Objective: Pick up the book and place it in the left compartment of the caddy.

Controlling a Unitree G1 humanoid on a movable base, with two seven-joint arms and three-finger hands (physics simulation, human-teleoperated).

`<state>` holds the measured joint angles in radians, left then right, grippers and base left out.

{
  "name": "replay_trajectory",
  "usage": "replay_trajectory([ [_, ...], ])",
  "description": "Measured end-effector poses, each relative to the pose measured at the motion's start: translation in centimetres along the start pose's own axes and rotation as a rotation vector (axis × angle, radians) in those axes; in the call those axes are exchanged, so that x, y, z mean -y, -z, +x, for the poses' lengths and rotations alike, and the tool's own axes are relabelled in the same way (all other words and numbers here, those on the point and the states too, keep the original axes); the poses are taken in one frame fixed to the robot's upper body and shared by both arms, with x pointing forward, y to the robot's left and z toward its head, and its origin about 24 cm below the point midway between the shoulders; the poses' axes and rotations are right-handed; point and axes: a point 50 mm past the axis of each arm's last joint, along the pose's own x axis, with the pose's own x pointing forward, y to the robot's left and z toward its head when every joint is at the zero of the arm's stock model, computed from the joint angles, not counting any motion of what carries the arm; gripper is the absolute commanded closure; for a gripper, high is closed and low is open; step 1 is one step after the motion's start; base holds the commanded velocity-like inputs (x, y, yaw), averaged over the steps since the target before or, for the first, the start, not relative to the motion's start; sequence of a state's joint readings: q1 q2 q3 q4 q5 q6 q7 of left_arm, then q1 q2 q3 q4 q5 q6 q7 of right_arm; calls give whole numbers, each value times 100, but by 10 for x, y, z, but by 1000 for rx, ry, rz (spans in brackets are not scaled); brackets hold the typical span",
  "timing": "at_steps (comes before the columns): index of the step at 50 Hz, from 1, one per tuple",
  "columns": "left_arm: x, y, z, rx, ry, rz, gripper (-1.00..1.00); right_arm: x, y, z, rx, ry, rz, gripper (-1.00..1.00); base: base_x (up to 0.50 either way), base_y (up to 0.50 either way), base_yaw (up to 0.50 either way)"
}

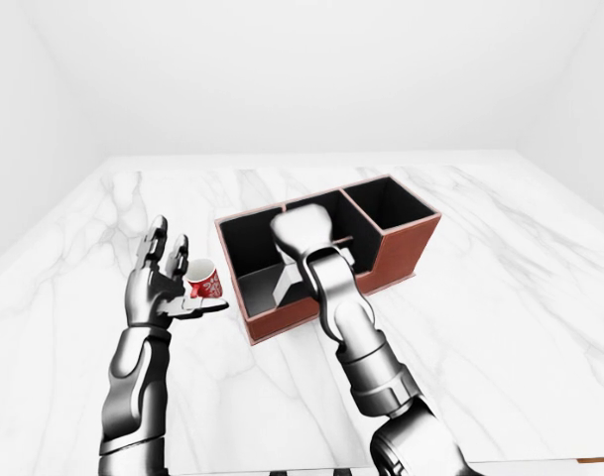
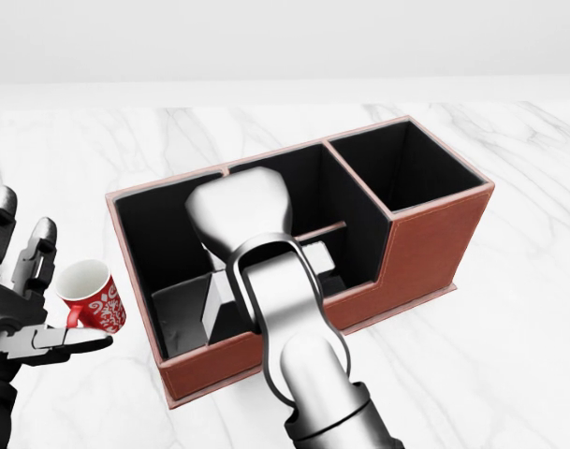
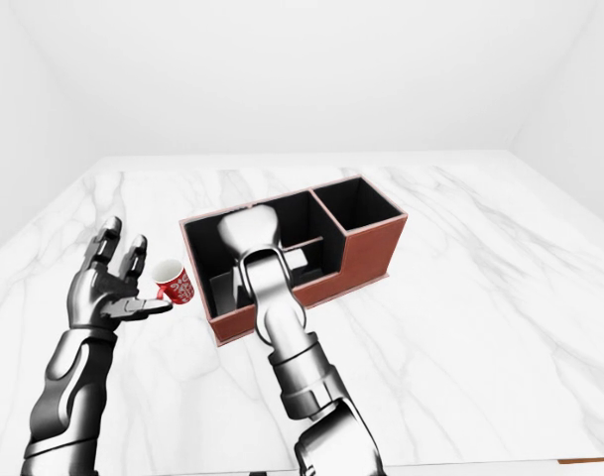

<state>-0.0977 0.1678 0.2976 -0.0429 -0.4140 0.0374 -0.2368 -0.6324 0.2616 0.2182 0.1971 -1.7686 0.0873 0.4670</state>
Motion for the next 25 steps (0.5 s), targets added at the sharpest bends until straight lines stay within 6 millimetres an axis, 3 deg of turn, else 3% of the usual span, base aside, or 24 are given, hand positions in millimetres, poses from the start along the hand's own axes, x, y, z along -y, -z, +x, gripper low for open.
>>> replay_trajectory([
  [25,-10,-7,0,17,-18,-19,-100,23,-10,-2,32,63,25,100,0,0,0],
])
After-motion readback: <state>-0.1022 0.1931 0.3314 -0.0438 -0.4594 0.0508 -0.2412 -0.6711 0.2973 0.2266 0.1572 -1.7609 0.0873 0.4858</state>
